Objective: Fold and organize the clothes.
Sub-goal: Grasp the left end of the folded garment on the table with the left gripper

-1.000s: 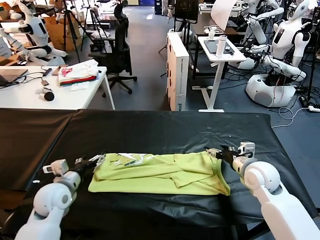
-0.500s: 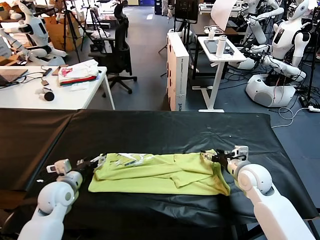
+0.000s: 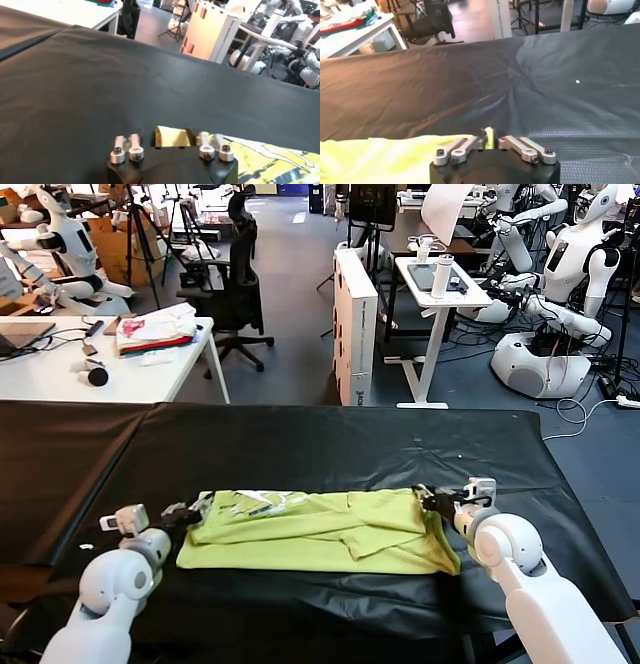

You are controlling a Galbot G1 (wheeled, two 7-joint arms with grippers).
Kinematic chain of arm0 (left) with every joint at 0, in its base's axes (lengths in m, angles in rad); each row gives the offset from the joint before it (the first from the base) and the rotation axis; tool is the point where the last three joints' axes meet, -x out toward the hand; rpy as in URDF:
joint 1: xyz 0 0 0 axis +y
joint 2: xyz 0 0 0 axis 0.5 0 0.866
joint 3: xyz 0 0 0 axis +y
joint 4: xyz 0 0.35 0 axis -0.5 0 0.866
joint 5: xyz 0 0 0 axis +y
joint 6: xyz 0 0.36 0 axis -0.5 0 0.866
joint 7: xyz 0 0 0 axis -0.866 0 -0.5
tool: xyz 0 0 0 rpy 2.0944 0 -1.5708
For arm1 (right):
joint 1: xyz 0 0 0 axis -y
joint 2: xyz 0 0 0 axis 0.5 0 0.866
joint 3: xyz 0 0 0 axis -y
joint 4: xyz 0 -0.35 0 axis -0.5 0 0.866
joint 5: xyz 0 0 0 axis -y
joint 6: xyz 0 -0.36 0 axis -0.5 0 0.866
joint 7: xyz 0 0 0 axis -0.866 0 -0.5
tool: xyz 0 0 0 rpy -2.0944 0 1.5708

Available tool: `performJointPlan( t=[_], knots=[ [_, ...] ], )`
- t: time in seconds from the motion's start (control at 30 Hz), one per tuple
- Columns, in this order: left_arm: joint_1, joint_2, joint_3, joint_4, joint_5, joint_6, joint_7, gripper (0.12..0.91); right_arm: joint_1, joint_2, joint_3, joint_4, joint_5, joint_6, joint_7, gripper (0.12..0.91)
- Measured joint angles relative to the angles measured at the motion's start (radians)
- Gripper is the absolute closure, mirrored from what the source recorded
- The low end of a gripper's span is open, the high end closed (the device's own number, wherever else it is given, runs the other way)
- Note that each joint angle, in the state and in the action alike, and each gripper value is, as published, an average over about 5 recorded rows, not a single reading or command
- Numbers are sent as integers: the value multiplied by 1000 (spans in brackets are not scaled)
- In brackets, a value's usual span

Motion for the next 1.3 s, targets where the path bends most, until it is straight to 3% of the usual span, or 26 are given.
performJointPlan(
  t=[0.1,0.3,0.47,0.53,0.63,0.73,0.83,0.93,1.07,1.17,1.3],
  knots=[
    [0,1,-3,-1,1,-5,0,798,-2,9,3,-5,-9,20,9,886],
    [-3,3,-18,-1,5,-16,-2,836,-12,26,14,-16,-18,50,24,886],
    [2,9,-24,1,3,-24,4,841,-22,34,16,-12,-13,80,-8,882],
    [3,9,-25,1,6,-26,6,829,-28,32,19,-5,-10,104,-26,829],
    [4,10,-27,-4,11,-29,6,725,-43,20,25,15,-12,160,-46,668],
    [9,16,-32,-15,10,-30,1,541,-66,0,32,46,-41,249,-64,479],
    [24,35,-45,-36,-12,-21,-8,352,-103,-30,38,84,-100,384,-101,294],
    [48,68,-68,-66,-77,18,-34,194,-161,-67,54,129,-173,535,-151,164],
    [91,124,-111,-113,-218,102,-41,129,-280,-104,99,202,-240,700,-216,123],
    [130,169,-148,-140,-322,139,-4,124,-400,-109,152,258,-279,793,-260,119],
    [182,215,-192,-152,-407,143,58,123,-550,-93,225,316,-314,871,-290,118]
  ],
)
